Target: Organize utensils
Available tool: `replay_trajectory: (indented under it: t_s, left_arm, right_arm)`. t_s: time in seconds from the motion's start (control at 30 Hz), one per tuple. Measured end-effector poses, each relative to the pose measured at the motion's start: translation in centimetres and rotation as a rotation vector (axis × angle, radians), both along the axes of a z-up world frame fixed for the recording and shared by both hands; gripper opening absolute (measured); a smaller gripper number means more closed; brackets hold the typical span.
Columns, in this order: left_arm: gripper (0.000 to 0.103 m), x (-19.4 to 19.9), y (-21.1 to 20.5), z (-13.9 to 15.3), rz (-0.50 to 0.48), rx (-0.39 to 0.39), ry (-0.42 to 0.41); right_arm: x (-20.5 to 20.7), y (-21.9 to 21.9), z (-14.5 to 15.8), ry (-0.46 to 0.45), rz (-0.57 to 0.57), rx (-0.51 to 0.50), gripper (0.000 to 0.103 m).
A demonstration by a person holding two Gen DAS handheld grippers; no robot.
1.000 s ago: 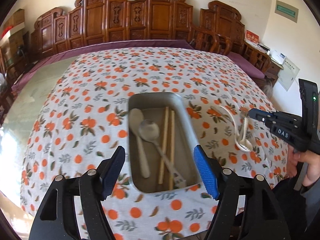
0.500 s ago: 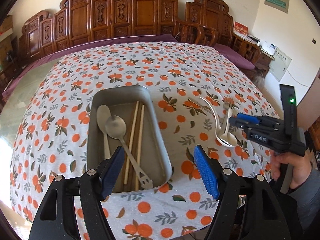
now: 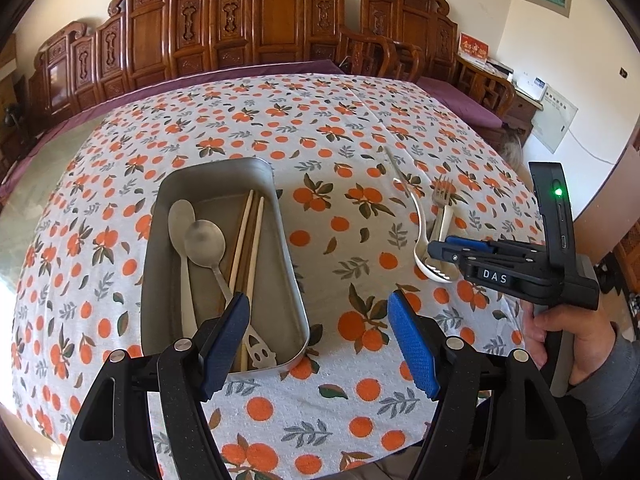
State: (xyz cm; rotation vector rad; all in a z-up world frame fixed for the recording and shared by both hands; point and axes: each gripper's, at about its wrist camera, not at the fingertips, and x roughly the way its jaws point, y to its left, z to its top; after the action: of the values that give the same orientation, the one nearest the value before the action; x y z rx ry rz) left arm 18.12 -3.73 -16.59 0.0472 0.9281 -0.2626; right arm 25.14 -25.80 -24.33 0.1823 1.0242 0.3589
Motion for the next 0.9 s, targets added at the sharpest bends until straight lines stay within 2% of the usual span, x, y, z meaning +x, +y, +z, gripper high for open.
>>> replay_trajectory:
  t_s: [0.1, 0.2, 0.27, 0.33, 0.63, 0.77, 0.9]
  left_arm:
    - [0.068, 0.0, -0.1, 0.1, 0.001, 0.000, -0.002]
    - [0.068, 0.0, -0.1, 0.1, 0.001, 0.002, -0.002]
    - [0.068, -0.1, -0.2, 0.1, 0.000, 0.008, -0.005]
    - [0.068, -0.1, -0.3, 0.1, 0.001, 0.008, -0.002]
    - [0.068, 0.2, -1.5, 0.2, -0.012, 0.027, -0.003]
    - [0.068, 0.4, -2.2, -0.1, -0.025, 0.036, 0.002]
    - [0.068, 0.4, -2.6, -0.3, -0.029, 0.037, 0.006]
  right_arm:
    - [-0.1, 0.0, 0.0, 0.002, -0.003, 0.006, 0.021]
    - [0.1, -0.4, 0.0, 0.008, -0.011, 0.023, 0.019]
    - [0.2, -0.6, 0.1, 0.006, -0.014, 0.030, 0.013]
    - [0.3, -0.8, 0.2, 0.012, -0.012, 0.046, 0.001]
    - [-0.2, -1.7, 2.1, -0.059, -0.009, 0.052, 0.000]
    - [0.0, -1.4, 2.0, -0.081, 0.000, -0.012, 0.001]
    - [0.4, -1.4, 1.8, -0.094, 0.000, -0.033, 0.006]
